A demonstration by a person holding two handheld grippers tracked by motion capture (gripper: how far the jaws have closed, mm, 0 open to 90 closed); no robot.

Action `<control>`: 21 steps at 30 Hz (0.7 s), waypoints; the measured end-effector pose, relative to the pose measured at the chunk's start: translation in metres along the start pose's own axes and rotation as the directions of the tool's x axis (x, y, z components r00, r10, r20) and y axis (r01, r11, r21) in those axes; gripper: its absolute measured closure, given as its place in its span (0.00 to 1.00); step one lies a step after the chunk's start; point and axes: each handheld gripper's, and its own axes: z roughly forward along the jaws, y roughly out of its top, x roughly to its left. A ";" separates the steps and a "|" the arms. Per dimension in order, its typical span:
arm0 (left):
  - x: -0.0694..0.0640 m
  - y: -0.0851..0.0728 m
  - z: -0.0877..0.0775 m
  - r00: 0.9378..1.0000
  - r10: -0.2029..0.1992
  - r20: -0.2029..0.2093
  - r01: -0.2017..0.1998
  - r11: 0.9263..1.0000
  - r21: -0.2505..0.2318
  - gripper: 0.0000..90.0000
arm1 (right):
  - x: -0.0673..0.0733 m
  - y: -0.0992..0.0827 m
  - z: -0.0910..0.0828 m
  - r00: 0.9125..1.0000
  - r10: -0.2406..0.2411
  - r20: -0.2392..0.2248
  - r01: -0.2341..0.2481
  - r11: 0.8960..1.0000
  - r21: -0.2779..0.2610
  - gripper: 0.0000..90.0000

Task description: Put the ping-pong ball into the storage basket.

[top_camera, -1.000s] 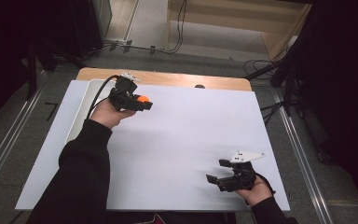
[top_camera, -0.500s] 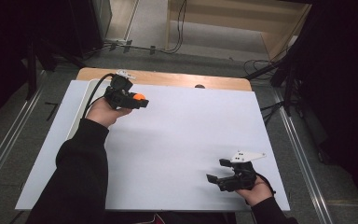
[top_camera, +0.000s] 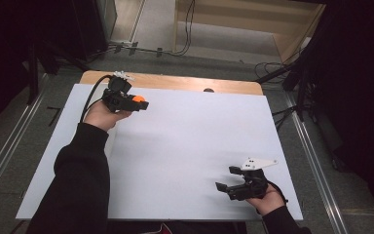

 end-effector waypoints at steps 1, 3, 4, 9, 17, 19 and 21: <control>0.002 -0.001 0.000 1.000 0.000 -0.005 0.000 1.000 -0.001 0.56 | 0.000 0.000 0.000 1.000 -0.002 0.000 0.002 1.000 0.001 0.14; 0.002 -0.001 -0.001 1.000 -0.005 -0.008 0.005 1.000 -0.002 0.56 | 0.000 0.000 0.000 1.000 -0.001 0.000 0.001 1.000 0.001 0.14; 0.003 -0.001 -0.001 1.000 -0.004 -0.010 0.004 1.000 0.000 0.56 | 0.000 0.000 0.000 1.000 -0.001 0.000 0.001 1.000 0.001 0.14; 0.007 -0.002 -0.003 1.000 -0.016 -0.017 0.016 1.000 0.000 0.56 | 0.000 0.000 0.000 1.000 0.000 -0.001 0.000 1.000 0.001 0.14; 0.018 -0.006 -0.007 0.998 -0.037 -0.046 0.037 0.999 -0.005 0.56 | 0.000 0.000 0.000 1.000 -0.001 0.001 0.001 1.000 0.001 0.14; 0.019 -0.007 -0.008 0.998 -0.041 -0.050 0.041 0.999 -0.009 0.56 | 0.000 0.000 0.000 1.000 0.002 0.001 -0.002 1.000 -0.002 0.14; 0.020 -0.007 -0.008 0.997 -0.048 -0.052 0.047 0.999 -0.013 0.56 | 0.000 0.000 0.000 1.000 -0.001 -0.001 0.001 1.000 0.000 0.14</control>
